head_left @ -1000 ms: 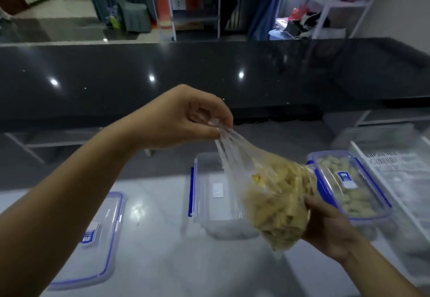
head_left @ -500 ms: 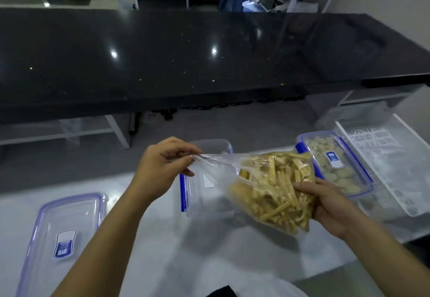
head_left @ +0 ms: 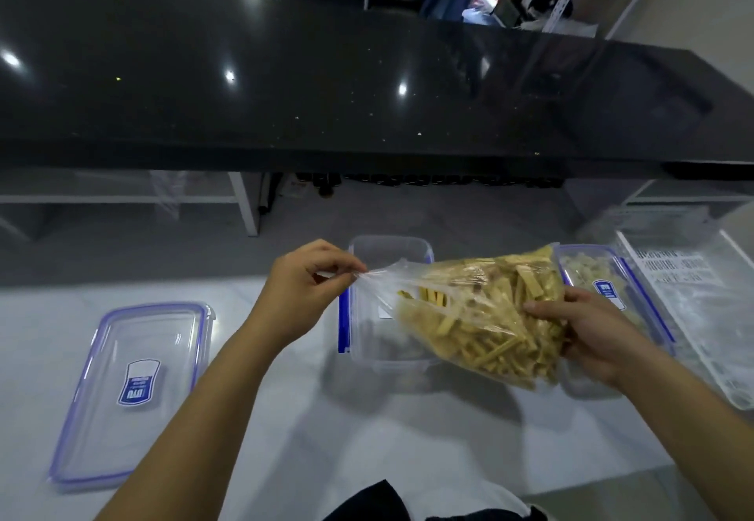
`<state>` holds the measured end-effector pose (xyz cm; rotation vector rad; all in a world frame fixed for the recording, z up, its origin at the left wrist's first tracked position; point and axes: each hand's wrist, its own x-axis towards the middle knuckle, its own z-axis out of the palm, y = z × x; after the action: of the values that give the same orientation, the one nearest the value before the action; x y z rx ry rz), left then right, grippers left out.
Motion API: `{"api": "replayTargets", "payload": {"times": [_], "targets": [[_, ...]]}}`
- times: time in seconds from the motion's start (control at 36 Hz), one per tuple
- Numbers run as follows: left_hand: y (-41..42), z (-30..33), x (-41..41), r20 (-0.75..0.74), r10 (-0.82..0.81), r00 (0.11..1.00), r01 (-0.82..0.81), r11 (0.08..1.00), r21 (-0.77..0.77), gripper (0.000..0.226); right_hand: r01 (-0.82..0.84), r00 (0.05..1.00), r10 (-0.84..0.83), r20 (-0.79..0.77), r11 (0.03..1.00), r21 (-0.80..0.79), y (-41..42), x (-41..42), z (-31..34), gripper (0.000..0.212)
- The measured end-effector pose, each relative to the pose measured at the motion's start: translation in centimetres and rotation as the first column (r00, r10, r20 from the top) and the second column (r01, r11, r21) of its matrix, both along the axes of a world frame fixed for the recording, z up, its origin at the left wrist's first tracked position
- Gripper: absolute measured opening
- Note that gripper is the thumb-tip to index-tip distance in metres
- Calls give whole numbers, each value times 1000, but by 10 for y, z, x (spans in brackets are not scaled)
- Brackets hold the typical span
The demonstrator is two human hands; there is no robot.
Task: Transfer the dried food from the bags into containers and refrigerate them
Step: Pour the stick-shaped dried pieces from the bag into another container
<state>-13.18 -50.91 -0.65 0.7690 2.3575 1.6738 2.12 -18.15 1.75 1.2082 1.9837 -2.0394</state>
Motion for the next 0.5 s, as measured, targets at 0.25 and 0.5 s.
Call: {"api": "replayTargets", "payload": {"times": [0.25,0.5], "targets": [[7,-7,10,-38,0,999,-3,998,-69,25,9,999,-7,-35,998,61,6,-3,11,25],[13,-6,15,-108,71,992,-77,996,-47,21,-62,998,62,7,981,184,23,-4,14,34]]}}
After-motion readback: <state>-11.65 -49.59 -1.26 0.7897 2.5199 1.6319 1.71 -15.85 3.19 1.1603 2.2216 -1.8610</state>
